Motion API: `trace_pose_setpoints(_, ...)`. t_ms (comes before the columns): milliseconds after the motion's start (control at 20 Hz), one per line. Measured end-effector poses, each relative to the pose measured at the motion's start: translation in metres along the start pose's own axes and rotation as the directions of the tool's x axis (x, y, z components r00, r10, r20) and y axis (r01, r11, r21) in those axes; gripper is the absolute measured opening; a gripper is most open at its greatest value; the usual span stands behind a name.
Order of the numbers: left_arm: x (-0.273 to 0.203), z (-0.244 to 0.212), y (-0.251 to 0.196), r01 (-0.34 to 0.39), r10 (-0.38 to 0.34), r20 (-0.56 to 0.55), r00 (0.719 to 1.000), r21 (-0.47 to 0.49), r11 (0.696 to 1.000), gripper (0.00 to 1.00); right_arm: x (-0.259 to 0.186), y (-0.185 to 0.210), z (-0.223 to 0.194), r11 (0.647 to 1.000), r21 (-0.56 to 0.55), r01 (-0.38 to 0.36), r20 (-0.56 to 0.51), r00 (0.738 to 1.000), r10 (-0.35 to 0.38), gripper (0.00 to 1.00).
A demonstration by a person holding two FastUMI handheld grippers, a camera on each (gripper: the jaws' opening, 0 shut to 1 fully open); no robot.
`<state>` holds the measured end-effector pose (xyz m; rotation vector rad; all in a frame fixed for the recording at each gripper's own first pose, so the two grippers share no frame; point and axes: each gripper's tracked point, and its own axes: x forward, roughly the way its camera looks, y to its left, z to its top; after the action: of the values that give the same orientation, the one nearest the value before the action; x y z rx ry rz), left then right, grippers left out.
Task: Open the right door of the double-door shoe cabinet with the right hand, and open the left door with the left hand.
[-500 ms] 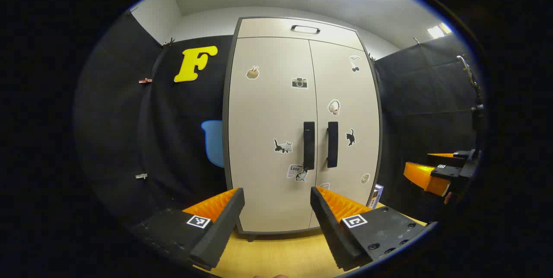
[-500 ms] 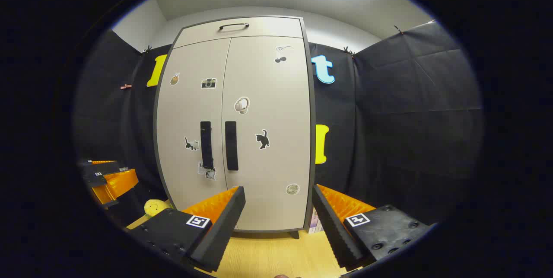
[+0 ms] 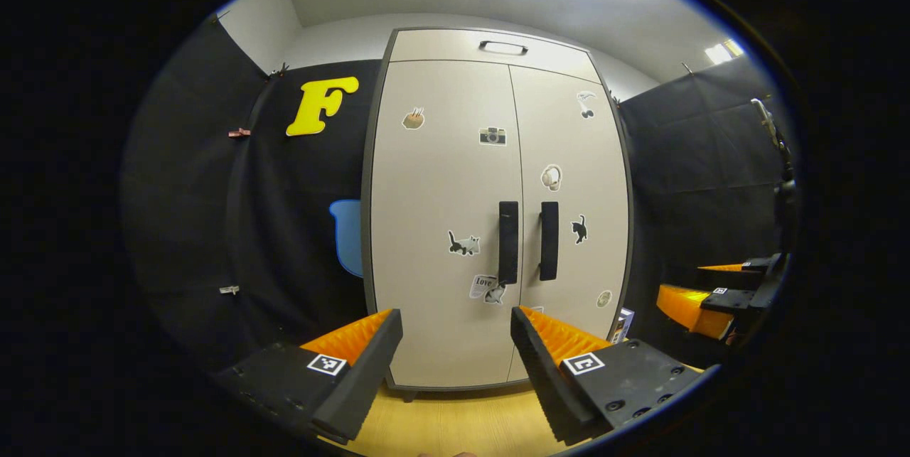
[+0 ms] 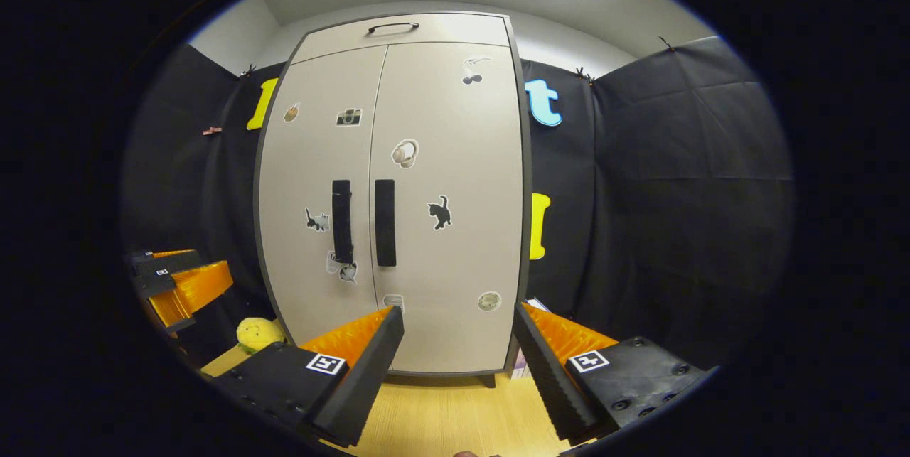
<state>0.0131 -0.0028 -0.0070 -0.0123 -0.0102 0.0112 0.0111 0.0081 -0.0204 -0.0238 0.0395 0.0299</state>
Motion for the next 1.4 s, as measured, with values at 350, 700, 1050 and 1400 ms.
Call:
trace_pose_setpoints(350, 0.001, 0.002, 0.0, -0.009, 0.009, -0.005, 1.0, -0.01, 1.0, 0.95, 0.009, 0.001, 0.008, 1.0, 0.008, -0.01, 0.011, 1.0, 0.01, 0.98)
trace_pose_setpoints(700, 0.001, 0.006, 0.002, -0.006, 0.005, -0.014, 1.0, -0.028, 1.0, 0.95, 0.017, 0.009, 0.018, 0.999, 0.016, -0.036, 0.015, 0.999, 0.035, 0.98)
trace_pose_setpoints(1050, 0.0, -0.003, 0.008, -0.02, 0.02, -0.039, 0.999, -0.014, 1.0, 0.95, 0.049, 0.037, 0.048, 0.994, 0.017, -0.111, 0.003, 0.994, 0.111, 0.98)
trace_pose_setpoints(1400, -0.008, -0.013, 0.024, -0.066, 0.063, -0.073, 0.995, -0.043, 0.997, 0.95, 0.105, 0.077, 0.072, 0.984, -0.026, -0.178, 0.0, 0.984, 0.178, 0.98)
